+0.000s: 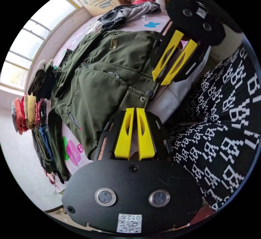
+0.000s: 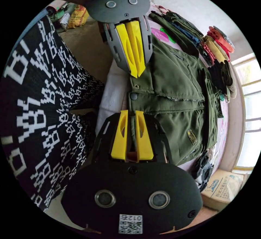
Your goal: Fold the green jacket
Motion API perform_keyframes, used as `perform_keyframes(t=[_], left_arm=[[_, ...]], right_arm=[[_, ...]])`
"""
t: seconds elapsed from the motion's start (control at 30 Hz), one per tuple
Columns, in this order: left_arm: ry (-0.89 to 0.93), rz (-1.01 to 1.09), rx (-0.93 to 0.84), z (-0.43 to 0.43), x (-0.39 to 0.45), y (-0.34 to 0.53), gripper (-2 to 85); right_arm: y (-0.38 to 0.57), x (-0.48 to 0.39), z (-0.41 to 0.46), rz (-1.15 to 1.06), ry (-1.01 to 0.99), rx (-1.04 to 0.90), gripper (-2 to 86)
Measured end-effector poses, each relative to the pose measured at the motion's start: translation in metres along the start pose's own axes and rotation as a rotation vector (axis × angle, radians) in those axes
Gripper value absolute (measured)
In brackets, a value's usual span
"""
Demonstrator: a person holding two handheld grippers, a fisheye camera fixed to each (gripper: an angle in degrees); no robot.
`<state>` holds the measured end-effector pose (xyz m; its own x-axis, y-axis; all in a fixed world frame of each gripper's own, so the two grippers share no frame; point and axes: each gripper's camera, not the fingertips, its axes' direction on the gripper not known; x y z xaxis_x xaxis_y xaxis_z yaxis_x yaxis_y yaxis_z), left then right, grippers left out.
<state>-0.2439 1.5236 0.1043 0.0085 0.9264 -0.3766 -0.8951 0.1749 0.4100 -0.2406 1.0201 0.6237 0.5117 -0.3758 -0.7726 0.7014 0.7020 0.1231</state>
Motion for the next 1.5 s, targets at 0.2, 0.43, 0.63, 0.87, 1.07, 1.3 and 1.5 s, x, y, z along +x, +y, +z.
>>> perform_keyframes(t=[0.2, 0.43, 0.63, 0.87, 1.07, 1.3, 1.5], left_arm=[[0.017, -0.055, -0.024, 0.011, -0.034, -0.006, 0.0], [0.056, -0.092, -0.03, 0.017, -0.079, -0.02, -0.1], [0.221, -0.038, -0.012, 0.0, -0.129, -0.033, -0.2], [0.214, -0.268, 0.193, -0.034, -0.259, -0.066, -0.1], [0.3, -0.438, 0.007, 0.043, -0.383, -0.14, 0.0], [0.251, -0.42, -0.099, 0.101, -0.449, -0.205, 0.1], [0.275, -0.351, -0.215, 0.117, -0.485, -0.224, 0.2]], right_arm=[[0.078, 0.067, -0.027, 0.282, -0.157, 0.136, 1.6], [0.271, 0.202, -0.045, 0.936, -0.646, 0.585, 0.4], [0.443, 0.253, -0.028, 1.294, -0.828, 1.052, 0.2], [0.542, 0.264, 0.001, 1.403, -0.934, 1.335, 0.1], [0.582, 0.261, 0.03, 1.446, -1.0, 1.465, 0.0], [0.591, 0.264, 0.039, 1.367, -1.015, 1.562, 0.0], [0.559, 0.271, 0.051, 1.27, -1.074, 1.444, 0.1]])
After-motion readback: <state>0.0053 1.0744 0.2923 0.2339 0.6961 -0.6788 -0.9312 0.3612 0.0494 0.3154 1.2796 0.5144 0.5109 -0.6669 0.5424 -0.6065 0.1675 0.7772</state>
